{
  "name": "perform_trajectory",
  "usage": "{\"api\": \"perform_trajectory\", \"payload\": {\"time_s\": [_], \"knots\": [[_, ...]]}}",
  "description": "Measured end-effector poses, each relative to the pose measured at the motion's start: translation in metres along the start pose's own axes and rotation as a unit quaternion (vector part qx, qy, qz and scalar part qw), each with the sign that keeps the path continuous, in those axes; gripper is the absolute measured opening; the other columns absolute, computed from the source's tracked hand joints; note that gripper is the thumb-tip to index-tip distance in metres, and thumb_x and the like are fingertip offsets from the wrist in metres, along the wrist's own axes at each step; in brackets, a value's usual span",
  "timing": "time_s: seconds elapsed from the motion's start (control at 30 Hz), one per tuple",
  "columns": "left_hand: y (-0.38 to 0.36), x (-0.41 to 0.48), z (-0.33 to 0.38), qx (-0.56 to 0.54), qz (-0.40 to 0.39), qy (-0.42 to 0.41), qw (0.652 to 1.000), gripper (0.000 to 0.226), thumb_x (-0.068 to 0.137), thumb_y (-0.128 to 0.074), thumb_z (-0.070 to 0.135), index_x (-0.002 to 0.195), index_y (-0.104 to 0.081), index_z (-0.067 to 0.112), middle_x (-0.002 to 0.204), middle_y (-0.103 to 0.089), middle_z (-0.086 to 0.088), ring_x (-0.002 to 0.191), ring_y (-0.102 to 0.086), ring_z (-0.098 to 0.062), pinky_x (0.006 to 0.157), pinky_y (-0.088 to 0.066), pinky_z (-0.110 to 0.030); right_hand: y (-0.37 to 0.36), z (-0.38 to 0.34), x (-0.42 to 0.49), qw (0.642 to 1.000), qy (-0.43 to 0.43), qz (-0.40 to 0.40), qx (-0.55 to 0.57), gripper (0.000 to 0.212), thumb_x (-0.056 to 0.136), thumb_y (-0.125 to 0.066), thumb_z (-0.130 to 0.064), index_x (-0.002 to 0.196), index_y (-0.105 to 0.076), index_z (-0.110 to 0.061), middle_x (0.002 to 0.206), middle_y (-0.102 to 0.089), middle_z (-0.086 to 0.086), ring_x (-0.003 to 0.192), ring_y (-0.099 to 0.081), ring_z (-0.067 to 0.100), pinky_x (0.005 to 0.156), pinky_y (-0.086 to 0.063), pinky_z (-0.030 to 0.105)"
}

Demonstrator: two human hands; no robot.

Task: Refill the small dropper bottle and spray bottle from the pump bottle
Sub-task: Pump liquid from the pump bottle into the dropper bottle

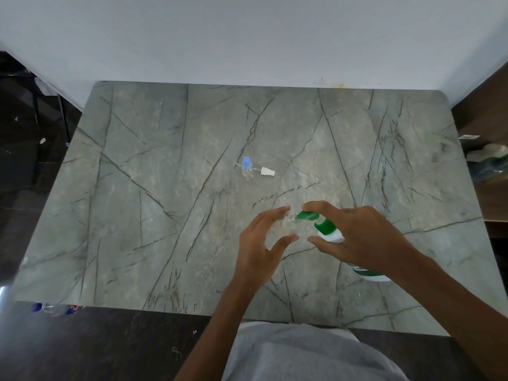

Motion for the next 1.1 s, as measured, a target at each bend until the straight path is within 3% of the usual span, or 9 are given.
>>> {"api": "perform_trajectory", "payload": {"time_s": [0.13,0.3,0.53,0.8,1.1], "knots": [[-0.0015,0.0010,0.0004,0.000,-0.001,0.003,1.000,0.048,0.083,-0.073,0.032,0.126,-0.054,0.030,0.117,-0.060,0.018,0.108,-0.060,-0.002,0.089,-0.054,-0.026,0.0017,0.0003,0.0003,1.000,-0.001,0.006,0.002,0.058,0.076,-0.071,-0.045,0.122,-0.040,-0.030,0.073,-0.070,-0.003,0.049,-0.057,0.008,0.053,-0.046,0.017],[0.0004,0.0026,-0.0016,-0.024,0.017,0.017,0.999,0.046,0.083,-0.069,0.042,0.125,-0.053,0.034,0.116,-0.057,0.028,0.109,-0.060,-0.002,0.091,-0.054,-0.028,-0.0013,0.0007,0.0012,1.000,-0.015,-0.013,0.001,0.067,0.078,-0.067,-0.050,0.133,-0.031,-0.033,0.073,-0.067,-0.006,0.046,-0.045,0.004,0.052,-0.044,0.017],[-0.0010,0.0019,-0.0062,-0.040,0.015,0.031,0.999,0.047,0.082,-0.070,0.041,0.126,-0.054,0.034,0.118,-0.061,0.020,0.109,-0.062,-0.005,0.090,-0.056,-0.036,-0.0010,0.0010,0.0017,1.000,-0.012,-0.003,0.014,0.065,0.077,-0.070,-0.047,0.130,-0.035,-0.030,0.070,-0.066,-0.006,0.046,-0.042,0.001,0.052,-0.037,0.012],[-0.0045,0.0027,-0.0033,-0.031,0.007,0.024,0.999,0.047,0.083,-0.070,0.039,0.125,-0.053,0.034,0.116,-0.057,0.026,0.108,-0.061,-0.001,0.089,-0.056,-0.032,0.0016,0.0026,0.0041,1.000,-0.010,0.009,0.009,0.058,0.076,-0.069,-0.048,0.123,-0.039,-0.029,0.074,-0.069,-0.005,0.050,-0.052,0.004,0.054,-0.043,0.015],[-0.0012,0.0048,-0.0039,-0.030,0.017,0.032,0.999,0.048,0.082,-0.068,0.046,0.125,-0.052,0.036,0.116,-0.058,0.027,0.109,-0.061,-0.002,0.089,-0.056,-0.034,0.0021,0.0002,0.0039,1.000,-0.007,-0.004,0.006,0.067,0.075,-0.071,-0.047,0.130,-0.035,-0.030,0.072,-0.068,-0.005,0.046,-0.040,0.001,0.052,-0.037,0.012]]}}
Point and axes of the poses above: each hand's wrist, its own x-axis towards the middle knuckle, its own y-axis out of the back of the hand, z = x × y, the point moved 10 cm from there along x, towards the middle knuckle
